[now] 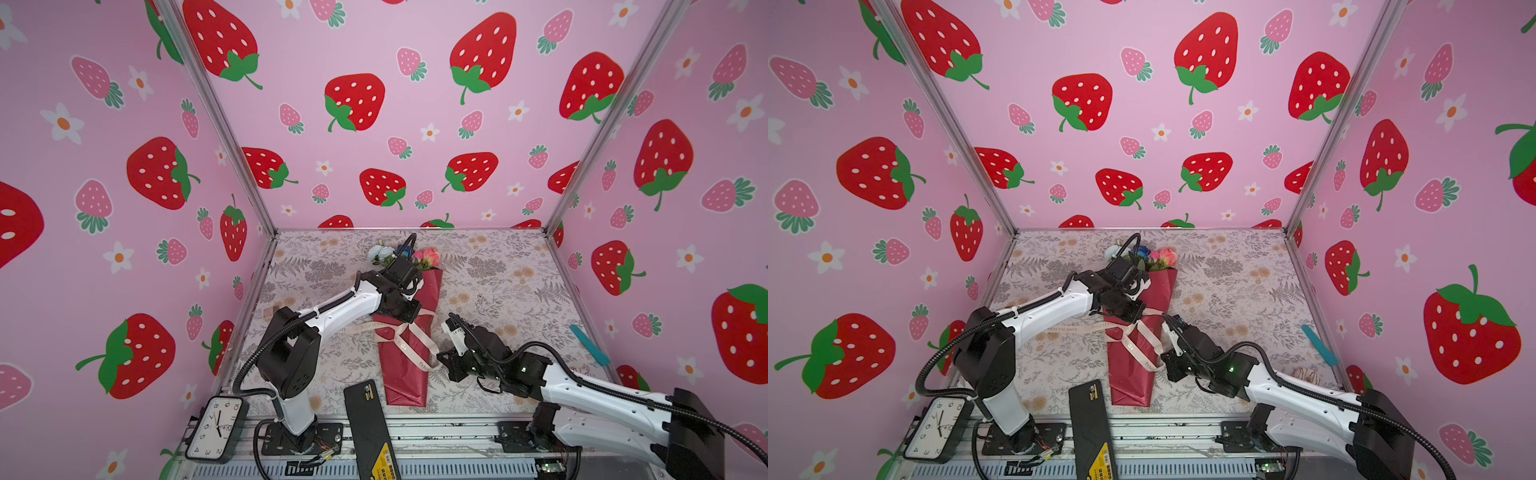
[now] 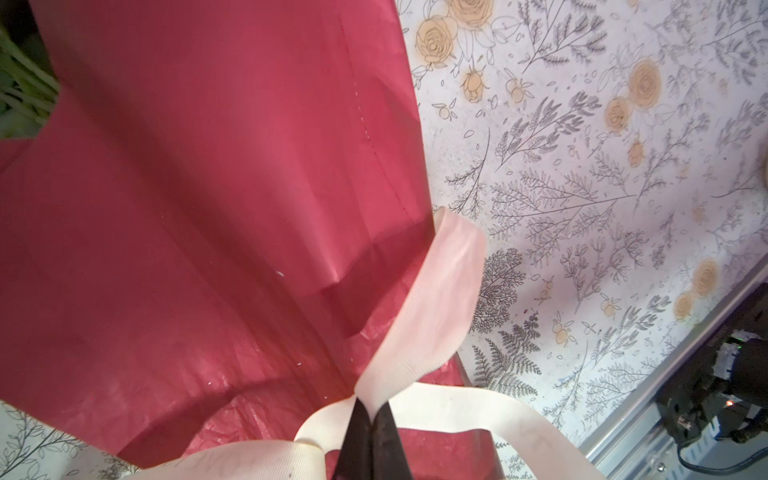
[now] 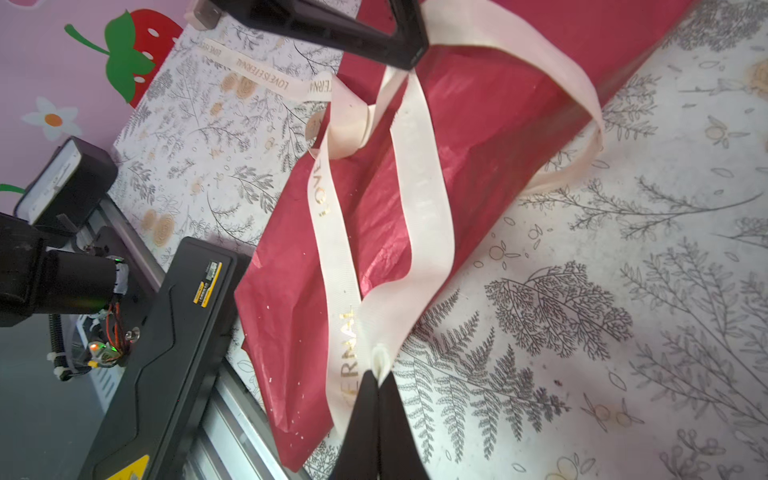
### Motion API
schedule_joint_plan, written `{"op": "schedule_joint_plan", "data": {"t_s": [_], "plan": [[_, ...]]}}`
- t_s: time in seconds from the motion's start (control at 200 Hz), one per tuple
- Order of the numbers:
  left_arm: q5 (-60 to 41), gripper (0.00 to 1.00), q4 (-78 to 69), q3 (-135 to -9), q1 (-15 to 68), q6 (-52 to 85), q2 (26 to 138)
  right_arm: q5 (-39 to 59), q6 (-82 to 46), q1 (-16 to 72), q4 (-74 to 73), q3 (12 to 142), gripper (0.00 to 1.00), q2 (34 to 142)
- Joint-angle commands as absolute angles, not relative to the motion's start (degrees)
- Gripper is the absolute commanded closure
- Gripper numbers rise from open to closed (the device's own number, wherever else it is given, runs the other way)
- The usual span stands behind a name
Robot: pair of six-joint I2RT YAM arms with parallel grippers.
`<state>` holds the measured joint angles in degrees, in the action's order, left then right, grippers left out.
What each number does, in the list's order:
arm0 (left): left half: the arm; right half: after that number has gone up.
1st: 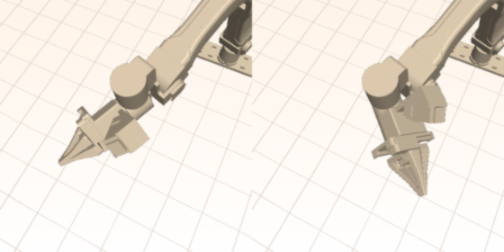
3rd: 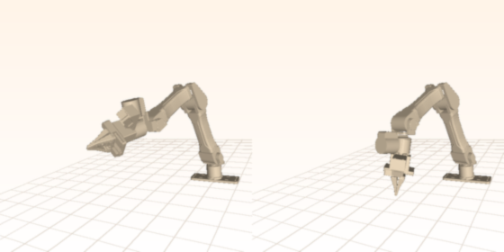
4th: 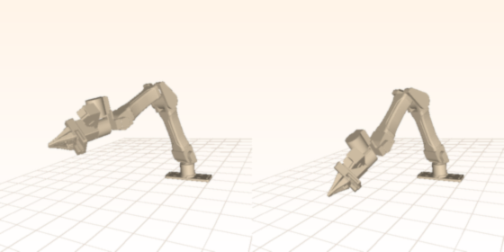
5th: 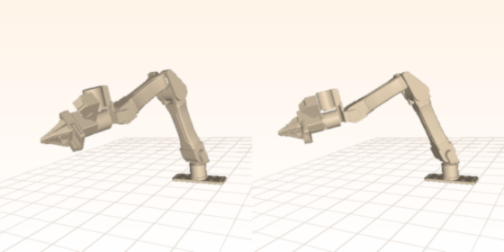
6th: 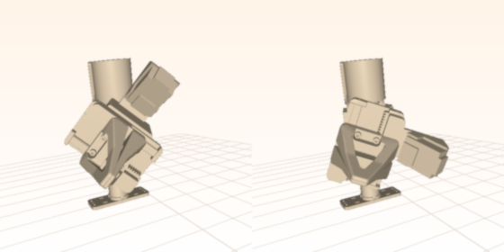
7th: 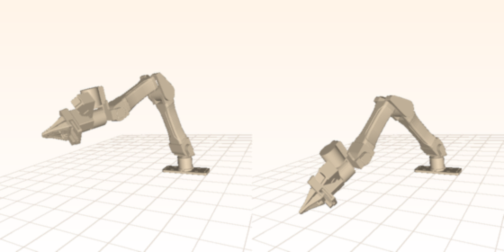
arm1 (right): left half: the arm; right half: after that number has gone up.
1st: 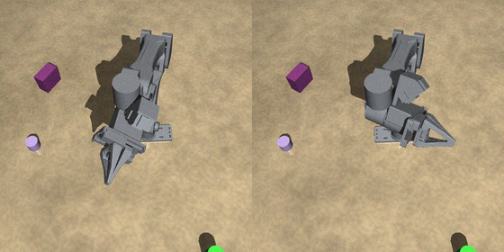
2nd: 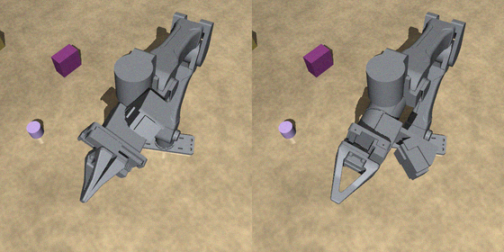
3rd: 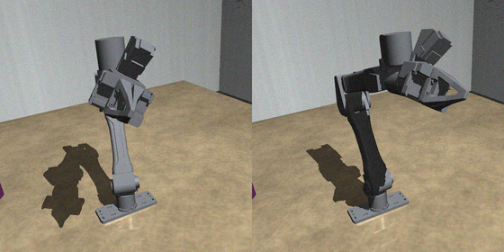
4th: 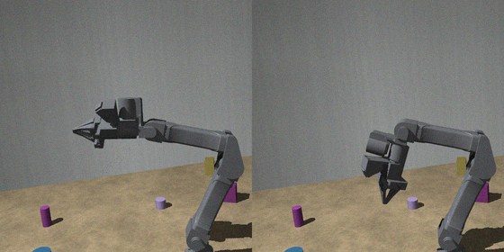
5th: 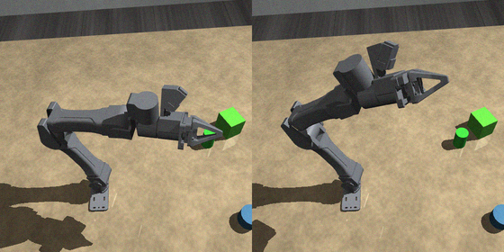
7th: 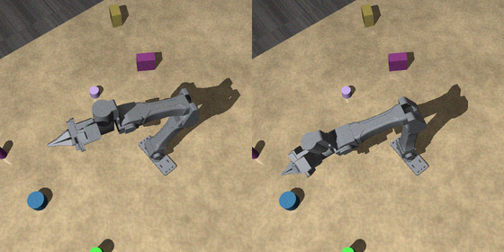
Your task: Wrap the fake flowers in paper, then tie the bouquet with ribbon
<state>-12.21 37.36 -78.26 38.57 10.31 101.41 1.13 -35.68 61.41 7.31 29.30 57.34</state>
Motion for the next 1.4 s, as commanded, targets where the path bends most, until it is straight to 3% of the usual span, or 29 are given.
{"op": "schedule_joint_plan", "data": {"t_s": [0.0,0.56,1.06,1.396], "plan": [[-12.77,1.0,39.11,-80.17,38.44,10.19,100.33,-0.6,-37.27,61.65,5.29,29.82,1.0,56.71],[-11.95,1.0,39.86,-79.35,38.49,10.89,98.44,-11.82,-39.9,61.53,1.9,32.2,1.0,56.8],[-13.82,1.0,39.42,-79.63,38.5,11.33,98.61,-6.2,-37.78,61.52,-9.23,30.86,1.0,67.26],[-17.77,1.0,36.98,-78.92,38.5,13.33,100.01,-11.45,-36.49,60.93,-14.42,30.52,1.0,72.81]]}}
